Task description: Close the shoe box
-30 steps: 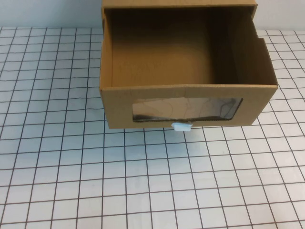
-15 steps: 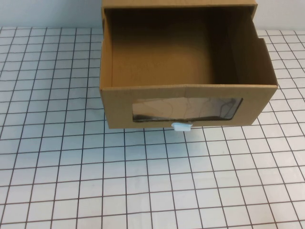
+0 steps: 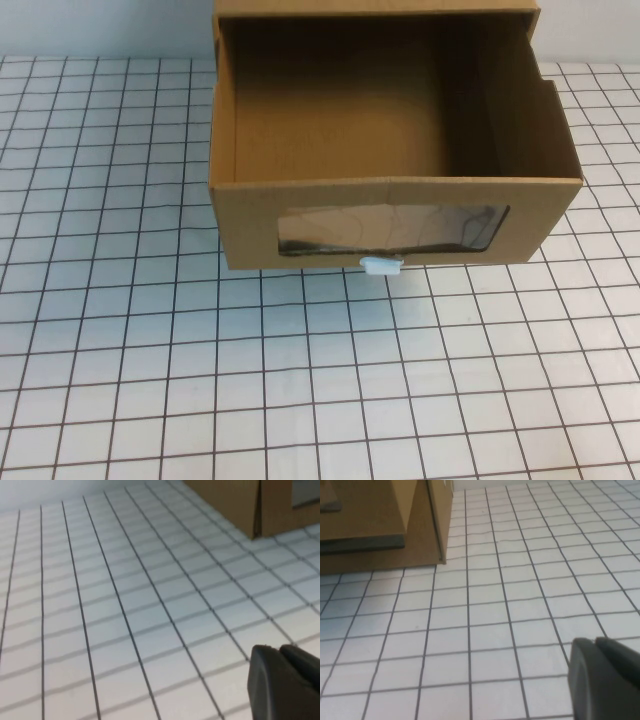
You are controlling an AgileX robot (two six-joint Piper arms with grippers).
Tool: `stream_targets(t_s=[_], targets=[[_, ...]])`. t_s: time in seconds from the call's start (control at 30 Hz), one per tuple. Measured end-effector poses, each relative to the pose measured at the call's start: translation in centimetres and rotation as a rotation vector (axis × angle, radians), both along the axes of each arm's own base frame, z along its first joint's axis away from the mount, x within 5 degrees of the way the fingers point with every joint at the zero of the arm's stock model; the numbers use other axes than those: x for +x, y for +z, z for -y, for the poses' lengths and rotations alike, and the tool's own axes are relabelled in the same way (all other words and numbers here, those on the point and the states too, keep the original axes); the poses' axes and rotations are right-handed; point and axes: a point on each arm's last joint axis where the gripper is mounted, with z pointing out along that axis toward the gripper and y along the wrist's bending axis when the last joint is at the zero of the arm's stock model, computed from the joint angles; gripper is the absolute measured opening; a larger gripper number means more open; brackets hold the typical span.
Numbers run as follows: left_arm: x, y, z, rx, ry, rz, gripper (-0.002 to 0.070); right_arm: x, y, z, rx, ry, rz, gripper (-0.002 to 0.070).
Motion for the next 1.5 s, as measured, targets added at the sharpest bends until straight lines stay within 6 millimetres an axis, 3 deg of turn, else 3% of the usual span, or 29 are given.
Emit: stream_targets(t_s=[0.13, 0.37, 0.6, 0.87, 1.03, 1.27, 1.37, 1.5], targets=[[0.2, 1.0, 0.1, -0.027, -0.010, 0.111, -0.0005, 0.2, 1.0, -0.1, 0.011, 0.008, 0.115, -0.0015], [-0.1, 4.9, 0.4, -0.124, -0.046, 0.526, -0.0005, -0.5, 5.3, -0.3, 0.057, 0.042, 0.585, -0.0015], [-0.6, 6.2, 0.4, -0.156, -0.059, 0.682, -0.0005, -1.9, 7.7, -0.3, 0.092, 0.062, 0.897, -0.0015], [-3.1, 9.7, 0.0, -0.373, -0.119, 1.108, -0.0005, -4.6, 10.4, 0.0, 0.185, 0.081, 1.259, -0.0015], [-5.0, 14.2, -0.5, -0.421, -0.133, 1.225, -0.0005, -7.4, 16.9, 0.5, 0.264, 0.103, 1.362, -0.0015], [-7.7, 22.4, -1.4, -0.423, -0.116, 1.237, -0.0006, -12.7, 26.6, 1.2, 0.321, 0.096, 1.303, -0.0015], [-6.8, 25.3, -1.2, -0.414, -0.104, 1.139, -0.0005, -13.0, 30.3, 1.2, 0.335, 0.098, 1.182, -0.0015], [-3.5, 28.1, -0.5, -0.390, -0.073, 0.880, -0.0006, -10.6, 33.7, 0.8, 0.309, 0.086, 0.913, -0.0015]])
